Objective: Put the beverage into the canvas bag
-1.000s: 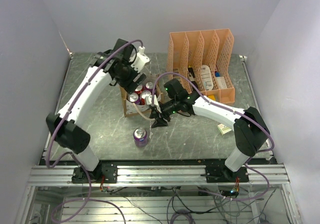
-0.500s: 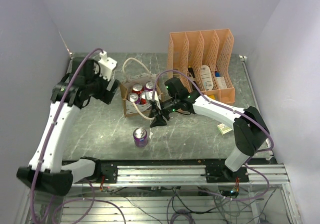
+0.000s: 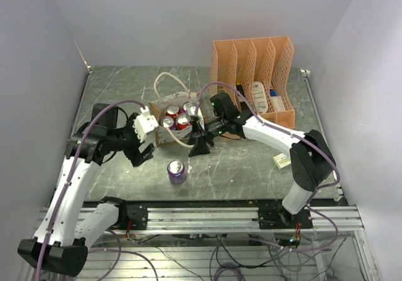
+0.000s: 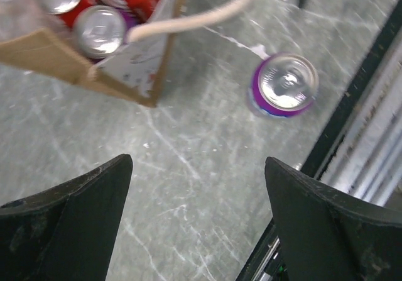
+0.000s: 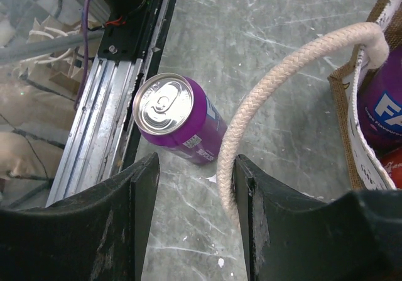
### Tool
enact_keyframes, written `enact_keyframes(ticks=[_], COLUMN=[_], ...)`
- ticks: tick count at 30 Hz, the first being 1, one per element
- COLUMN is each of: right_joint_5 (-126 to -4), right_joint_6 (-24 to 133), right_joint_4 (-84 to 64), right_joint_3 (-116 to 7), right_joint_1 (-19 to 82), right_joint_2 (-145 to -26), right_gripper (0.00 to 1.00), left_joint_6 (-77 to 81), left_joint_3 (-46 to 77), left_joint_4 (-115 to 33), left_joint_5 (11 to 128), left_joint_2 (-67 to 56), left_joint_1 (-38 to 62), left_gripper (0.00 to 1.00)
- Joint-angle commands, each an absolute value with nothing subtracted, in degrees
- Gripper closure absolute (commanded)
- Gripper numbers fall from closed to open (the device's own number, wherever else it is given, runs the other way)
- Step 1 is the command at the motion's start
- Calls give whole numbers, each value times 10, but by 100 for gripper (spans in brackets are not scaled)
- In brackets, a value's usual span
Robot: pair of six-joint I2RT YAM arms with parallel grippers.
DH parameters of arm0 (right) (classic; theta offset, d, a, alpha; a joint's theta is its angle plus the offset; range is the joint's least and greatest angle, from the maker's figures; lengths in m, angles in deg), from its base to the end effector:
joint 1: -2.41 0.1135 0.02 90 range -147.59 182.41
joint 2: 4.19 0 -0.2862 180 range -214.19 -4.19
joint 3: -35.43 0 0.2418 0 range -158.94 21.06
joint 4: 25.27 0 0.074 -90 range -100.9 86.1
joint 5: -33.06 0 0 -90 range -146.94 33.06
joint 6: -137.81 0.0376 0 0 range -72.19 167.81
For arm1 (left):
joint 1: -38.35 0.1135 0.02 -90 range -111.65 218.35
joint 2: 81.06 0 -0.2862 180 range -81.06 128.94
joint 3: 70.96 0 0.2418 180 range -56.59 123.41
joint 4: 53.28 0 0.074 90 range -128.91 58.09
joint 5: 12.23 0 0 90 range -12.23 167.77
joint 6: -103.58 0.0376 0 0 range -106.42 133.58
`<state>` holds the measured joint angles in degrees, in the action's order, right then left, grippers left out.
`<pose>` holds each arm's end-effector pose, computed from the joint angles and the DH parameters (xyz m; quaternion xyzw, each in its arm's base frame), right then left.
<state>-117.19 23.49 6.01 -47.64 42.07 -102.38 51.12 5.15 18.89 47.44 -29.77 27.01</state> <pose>0.2548 0.2537 0.2666 -0.5835 0.5824 0.5047 0.2561 0.1263 -0.0447 0.3600 0.4586 0.7792 -0.1578 0.3971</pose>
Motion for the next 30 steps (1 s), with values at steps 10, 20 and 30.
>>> enact_keyframes(ticks=[10, 20, 30], right_joint_5=[-1212, -1207, -1190], right_joint_6=[182, 173, 182], right_joint_4=[131, 130, 114], right_joint_3=[-514, -511, -502], right_joint_1=[391, 390, 389], right_joint_2=[-1040, -1054, -1046], right_gripper=[48, 48, 48], left_joint_6=[711, 721, 718], left_joint_3=[-47, -82, -89], left_joint_4=[166, 90, 30], left_joint_5=[397, 434, 459], left_joint_2=[-236, -167, -118], left_joint_1=[197, 104, 30], left_gripper=[5, 0, 0])
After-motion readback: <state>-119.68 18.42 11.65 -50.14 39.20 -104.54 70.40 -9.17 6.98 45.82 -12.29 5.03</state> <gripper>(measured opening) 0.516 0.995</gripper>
